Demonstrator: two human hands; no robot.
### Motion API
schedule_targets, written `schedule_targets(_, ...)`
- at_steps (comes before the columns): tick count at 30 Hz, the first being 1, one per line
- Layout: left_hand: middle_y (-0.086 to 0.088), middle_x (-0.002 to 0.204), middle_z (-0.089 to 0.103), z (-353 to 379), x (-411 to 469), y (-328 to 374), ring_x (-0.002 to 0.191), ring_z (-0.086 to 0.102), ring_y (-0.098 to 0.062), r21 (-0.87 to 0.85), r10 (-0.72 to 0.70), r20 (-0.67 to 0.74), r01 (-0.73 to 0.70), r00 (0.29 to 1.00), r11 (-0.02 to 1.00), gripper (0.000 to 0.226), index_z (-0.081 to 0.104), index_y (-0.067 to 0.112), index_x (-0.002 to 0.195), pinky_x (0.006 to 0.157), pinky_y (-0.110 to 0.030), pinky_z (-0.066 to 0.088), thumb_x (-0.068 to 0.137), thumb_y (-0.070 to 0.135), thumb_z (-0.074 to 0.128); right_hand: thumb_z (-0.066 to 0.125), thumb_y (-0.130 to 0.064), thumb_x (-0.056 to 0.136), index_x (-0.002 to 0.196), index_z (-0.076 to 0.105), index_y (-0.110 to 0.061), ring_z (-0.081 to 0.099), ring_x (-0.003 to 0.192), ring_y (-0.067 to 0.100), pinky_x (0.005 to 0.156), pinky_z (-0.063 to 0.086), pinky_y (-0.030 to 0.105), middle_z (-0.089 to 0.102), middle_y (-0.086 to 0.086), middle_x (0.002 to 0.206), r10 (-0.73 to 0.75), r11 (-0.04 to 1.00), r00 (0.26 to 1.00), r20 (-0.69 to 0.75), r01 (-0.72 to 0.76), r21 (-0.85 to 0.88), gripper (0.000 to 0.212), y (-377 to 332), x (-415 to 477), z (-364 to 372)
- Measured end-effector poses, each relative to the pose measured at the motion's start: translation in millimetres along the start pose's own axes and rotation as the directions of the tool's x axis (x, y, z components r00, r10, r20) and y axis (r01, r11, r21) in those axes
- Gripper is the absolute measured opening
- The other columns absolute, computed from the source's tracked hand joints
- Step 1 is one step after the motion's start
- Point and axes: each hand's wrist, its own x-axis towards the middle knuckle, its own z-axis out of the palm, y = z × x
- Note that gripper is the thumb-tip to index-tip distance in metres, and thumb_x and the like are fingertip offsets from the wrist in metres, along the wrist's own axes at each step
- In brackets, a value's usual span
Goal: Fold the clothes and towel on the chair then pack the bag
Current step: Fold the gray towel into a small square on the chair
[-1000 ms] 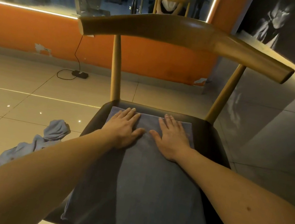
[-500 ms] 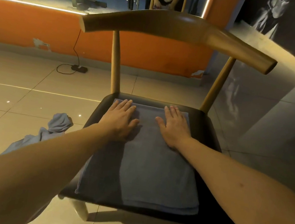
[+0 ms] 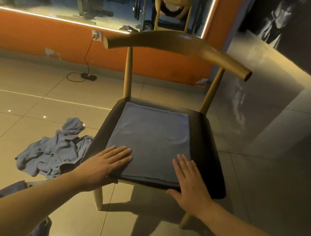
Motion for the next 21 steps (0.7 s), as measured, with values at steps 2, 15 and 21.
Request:
schedule_targets(2,-0.001,0.168,0.021,-6,-4,5,0.154,0.019,-0.026,0.008,-0.007,-0.020,0.007,1.000,1.000,0.094,0.020,0.029,0.162,0.119,-0.051,0.021,0.088,0.041,0.076,0.053,-0.052,0.097,0.161,0.018,-0.016,0.004,0.156,0.021,0.127,0.010,0.044,0.007,0.002,0.168,0.018,0.997,0.999,-0.046,-0.014,0.079,0.081,0,-9,-1)
schedule_targets(15,0.003,0.117,0.068,-55,-31,40,0.100,0.066,-0.011,-0.201,-0.325,-0.073,0.306,0.943,0.931,0.019,0.061,0.029,0.122,0.088,-0.024,0.058,0.105,0.031,0.052,0.061,-0.015,0.100,0.128,0.069,-0.013,0.059,0.128,0.019,0.108,0.046,0.029,0.066,0.003,0.134,0.233,0.917,0.962,-0.144,-0.168,0.363,0.029,5,-35,-37)
schedule_targets(21,0.007,0.108,0.068,-73,-41,53,0.094,0.065,-0.007,-0.318,-0.349,0.059,0.349,0.935,0.882,0.018,0.063,0.028,0.118,0.087,-0.021,0.055,0.105,0.033,0.051,0.064,-0.014,0.097,0.109,0.073,-0.025,0.066,0.098,0.009,0.089,0.056,0.027,0.071,-0.007,0.104,0.305,0.834,0.952,-0.041,-0.246,0.493,0.018,3,-50,-61)
